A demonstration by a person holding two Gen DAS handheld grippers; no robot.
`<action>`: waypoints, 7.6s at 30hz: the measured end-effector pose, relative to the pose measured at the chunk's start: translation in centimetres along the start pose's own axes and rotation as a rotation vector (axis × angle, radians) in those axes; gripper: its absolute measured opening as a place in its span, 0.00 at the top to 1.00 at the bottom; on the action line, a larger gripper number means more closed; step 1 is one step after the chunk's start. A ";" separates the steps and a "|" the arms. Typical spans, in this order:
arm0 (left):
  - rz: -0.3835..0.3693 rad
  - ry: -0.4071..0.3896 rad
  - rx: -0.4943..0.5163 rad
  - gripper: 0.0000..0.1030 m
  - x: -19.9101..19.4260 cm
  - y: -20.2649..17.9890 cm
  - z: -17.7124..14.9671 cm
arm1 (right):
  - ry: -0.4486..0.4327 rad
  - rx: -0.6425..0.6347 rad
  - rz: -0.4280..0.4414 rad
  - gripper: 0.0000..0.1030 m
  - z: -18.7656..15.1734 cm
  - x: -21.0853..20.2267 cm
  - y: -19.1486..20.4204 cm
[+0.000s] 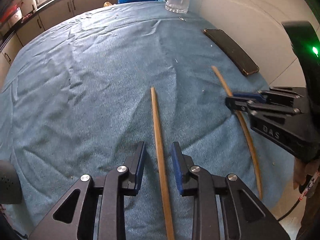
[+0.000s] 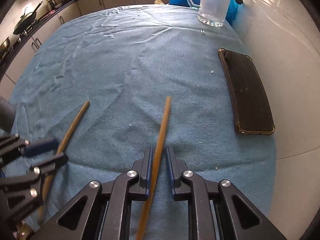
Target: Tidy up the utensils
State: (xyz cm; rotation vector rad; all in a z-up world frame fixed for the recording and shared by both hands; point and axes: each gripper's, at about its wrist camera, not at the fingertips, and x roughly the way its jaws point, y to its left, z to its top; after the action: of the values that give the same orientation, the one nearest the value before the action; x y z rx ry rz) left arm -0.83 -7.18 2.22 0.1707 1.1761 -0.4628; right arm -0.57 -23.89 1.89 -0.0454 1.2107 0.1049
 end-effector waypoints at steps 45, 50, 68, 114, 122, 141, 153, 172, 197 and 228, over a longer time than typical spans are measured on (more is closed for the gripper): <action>0.034 -0.260 -0.263 0.94 -8.7 2.7 -6.6 | -0.157 -0.095 -0.005 0.92 -4.5 -2.3 -1.8; -0.013 -0.313 -0.288 0.94 -10.9 3.9 -7.6 | -0.259 0.004 0.123 0.92 -5.5 -5.6 -2.2; 0.004 -0.635 -0.421 0.94 -23.4 12.5 -11.6 | -0.505 0.042 0.427 0.92 -1.4 -13.2 7.0; 0.341 -0.930 -0.545 0.94 -22.6 25.6 -8.3 | -0.968 -0.064 0.592 0.92 9.9 -12.2 31.3; 0.321 -0.933 -0.561 0.94 -22.8 25.3 -9.1 | -0.973 -0.037 0.589 0.91 9.2 -11.2 30.9; 0.356 -0.895 -0.582 0.90 -24.7 23.6 -11.3 | -0.991 -0.028 0.554 0.47 7.0 -14.2 28.3; 0.437 -0.845 -0.591 0.23 -26.2 18.2 -16.9 | -0.878 0.023 0.380 0.28 0.7 -14.5 22.2; 0.744 -0.742 -0.416 0.00 -24.3 8.6 -19.4 | -0.712 0.061 0.202 0.17 -8.9 -12.4 17.5; 0.582 -0.537 -0.503 0.00 -19.3 12.0 -19.5 | -0.623 0.009 0.124 0.14 -9.3 -9.6 19.6; 0.555 -0.507 -0.513 0.00 -18.4 12.8 -19.9 | -0.615 -0.024 0.094 0.12 -9.3 -9.3 21.2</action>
State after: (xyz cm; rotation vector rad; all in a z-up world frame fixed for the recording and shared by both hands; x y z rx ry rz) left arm -17.78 16.29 10.07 -0.0675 0.6723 0.2822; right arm -14.71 -4.14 7.73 0.0231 0.5971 0.1997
